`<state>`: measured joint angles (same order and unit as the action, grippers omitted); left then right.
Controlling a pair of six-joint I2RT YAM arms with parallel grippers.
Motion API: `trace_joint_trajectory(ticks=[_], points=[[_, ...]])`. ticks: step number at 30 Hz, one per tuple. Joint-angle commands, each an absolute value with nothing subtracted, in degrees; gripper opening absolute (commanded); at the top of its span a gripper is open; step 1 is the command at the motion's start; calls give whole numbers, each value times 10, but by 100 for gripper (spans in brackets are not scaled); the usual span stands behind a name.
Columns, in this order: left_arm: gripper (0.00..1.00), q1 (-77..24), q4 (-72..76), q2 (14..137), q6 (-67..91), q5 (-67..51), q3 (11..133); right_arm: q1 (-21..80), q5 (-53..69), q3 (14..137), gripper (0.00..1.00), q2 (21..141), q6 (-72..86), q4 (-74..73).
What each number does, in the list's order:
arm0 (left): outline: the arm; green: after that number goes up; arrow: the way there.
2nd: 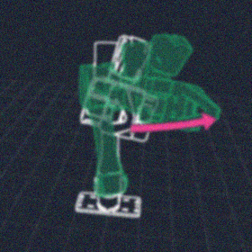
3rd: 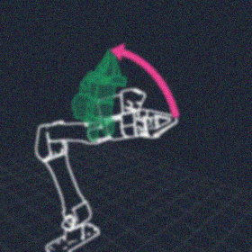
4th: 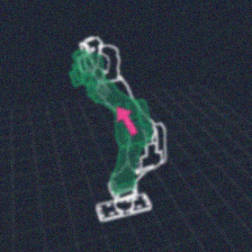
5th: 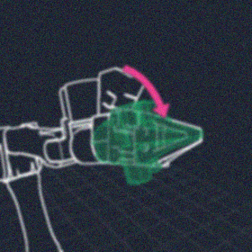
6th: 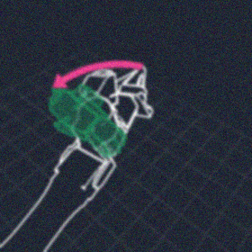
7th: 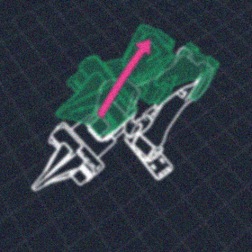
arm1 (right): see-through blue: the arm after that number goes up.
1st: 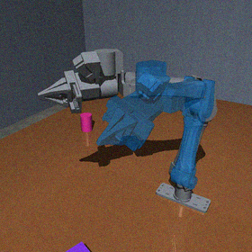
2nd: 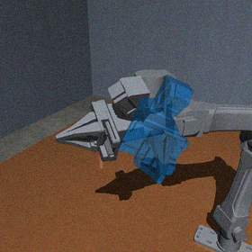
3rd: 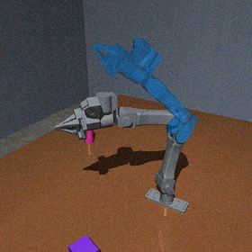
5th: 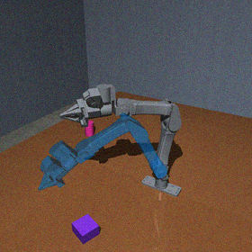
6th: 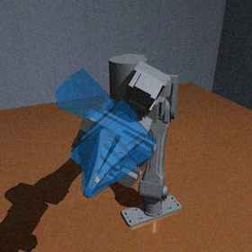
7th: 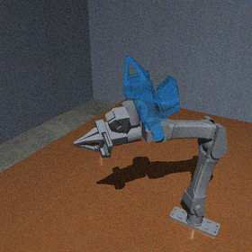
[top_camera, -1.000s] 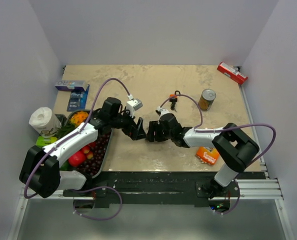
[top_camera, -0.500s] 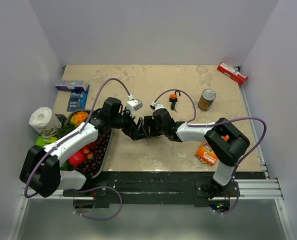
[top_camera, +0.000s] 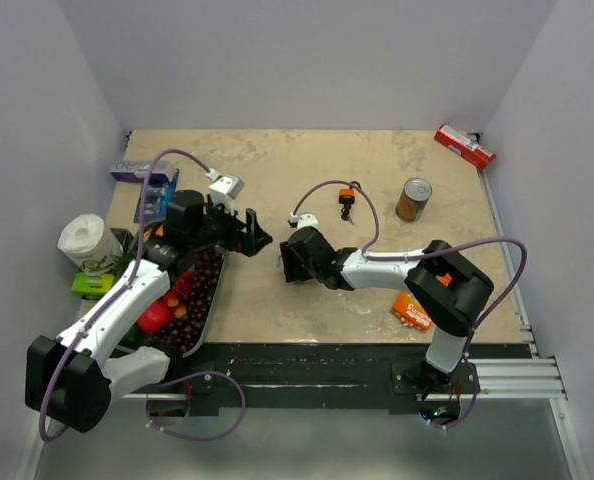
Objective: Unlock with the key
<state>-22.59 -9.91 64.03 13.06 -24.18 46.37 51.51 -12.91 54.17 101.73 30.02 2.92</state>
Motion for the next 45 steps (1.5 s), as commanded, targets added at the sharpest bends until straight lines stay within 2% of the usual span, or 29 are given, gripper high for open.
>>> trace_joint_trajectory(ticks=[1,5,14,17,21,23,30,37,45], points=[[99,-153,-67,618,186,-192,446,535,-199,591,61,1032,280,-24],[99,-115,-70,616,197,-192,446,546,-218,615,57,1058,275,-49],[99,-108,-80,603,190,-167,447,557,-248,633,51,1079,285,-87],[99,-106,-83,590,191,-142,447,556,-248,635,44,1092,289,-89],[99,-105,-86,571,191,-106,445,546,-249,656,27,1114,278,-92],[99,-106,-85,563,189,-102,443,528,-247,671,24,1124,272,-95],[99,-105,-85,570,190,-111,444,439,-219,724,22,1150,247,-92],[99,-105,-85,575,191,-116,445,354,-210,856,21,1229,208,-120],[99,-105,-86,577,189,-116,446,320,-214,981,23,1323,179,-163]])
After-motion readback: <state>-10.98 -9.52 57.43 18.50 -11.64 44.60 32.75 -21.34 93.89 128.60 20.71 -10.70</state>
